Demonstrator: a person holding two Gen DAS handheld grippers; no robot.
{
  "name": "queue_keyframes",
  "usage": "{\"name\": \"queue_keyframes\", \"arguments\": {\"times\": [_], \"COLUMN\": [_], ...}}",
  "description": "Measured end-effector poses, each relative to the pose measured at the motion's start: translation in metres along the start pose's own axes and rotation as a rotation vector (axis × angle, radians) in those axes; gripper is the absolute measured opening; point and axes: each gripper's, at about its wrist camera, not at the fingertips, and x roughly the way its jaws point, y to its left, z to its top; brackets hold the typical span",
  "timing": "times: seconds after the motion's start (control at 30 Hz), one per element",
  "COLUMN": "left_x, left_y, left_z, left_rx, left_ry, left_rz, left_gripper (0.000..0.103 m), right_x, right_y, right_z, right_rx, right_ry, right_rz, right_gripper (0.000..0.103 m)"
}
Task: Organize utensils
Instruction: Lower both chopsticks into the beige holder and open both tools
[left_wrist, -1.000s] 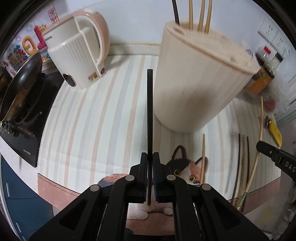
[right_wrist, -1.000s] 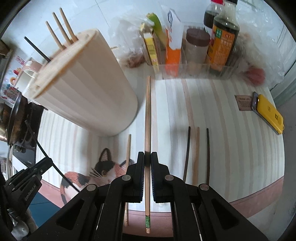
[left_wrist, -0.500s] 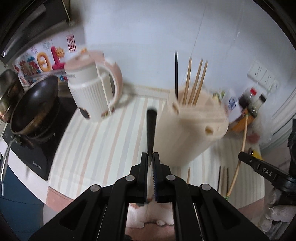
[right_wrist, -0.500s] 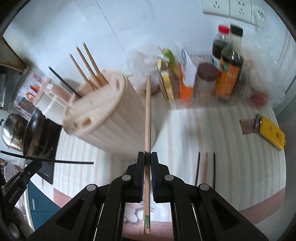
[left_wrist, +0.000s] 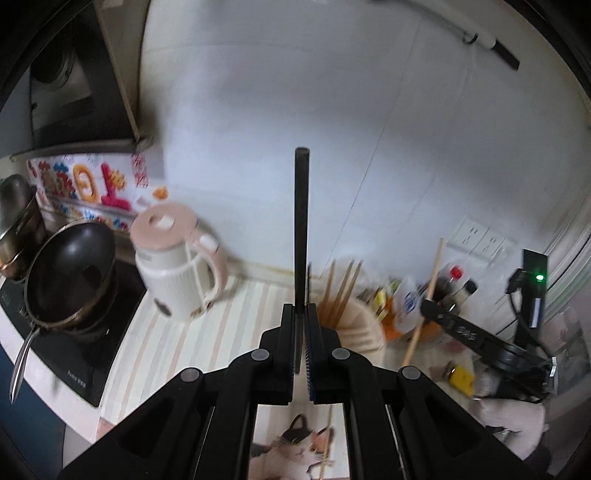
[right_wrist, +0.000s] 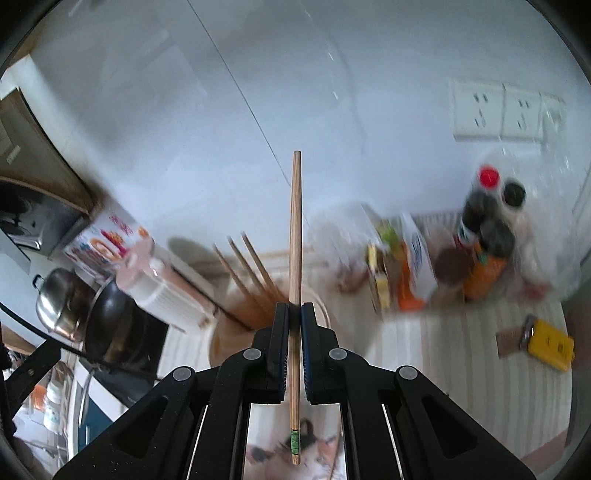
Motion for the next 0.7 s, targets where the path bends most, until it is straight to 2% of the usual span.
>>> {"name": "queue_keyframes", "arguments": {"times": [0.13, 0.37, 0.7], "left_x": [0.007, 0.053, 0.104], "left_y": [-0.014, -0.030, -0.036], "left_z": [0.024, 0.049, 0.045], "left_rx": [0.014, 0.035, 0.052], "left_ry": [-0.011, 0.034, 0.127], "left_rz": [-0.031, -0.050, -0.046], "left_gripper": [0.002, 0.002, 0.002], "right_x": [-0.001, 0.017, 0.069], "right_y": [0.014, 0.023, 0.020], "right_z": [0.031, 0.068, 0.072], "right_rx": [-0.016, -0.013, -0.003], "right_ry": [-0.060, -0.131, -0.187], "right_rz": [0.000, -0.021, -0.007], "right_gripper": [0.007, 0.007, 0.007]}}
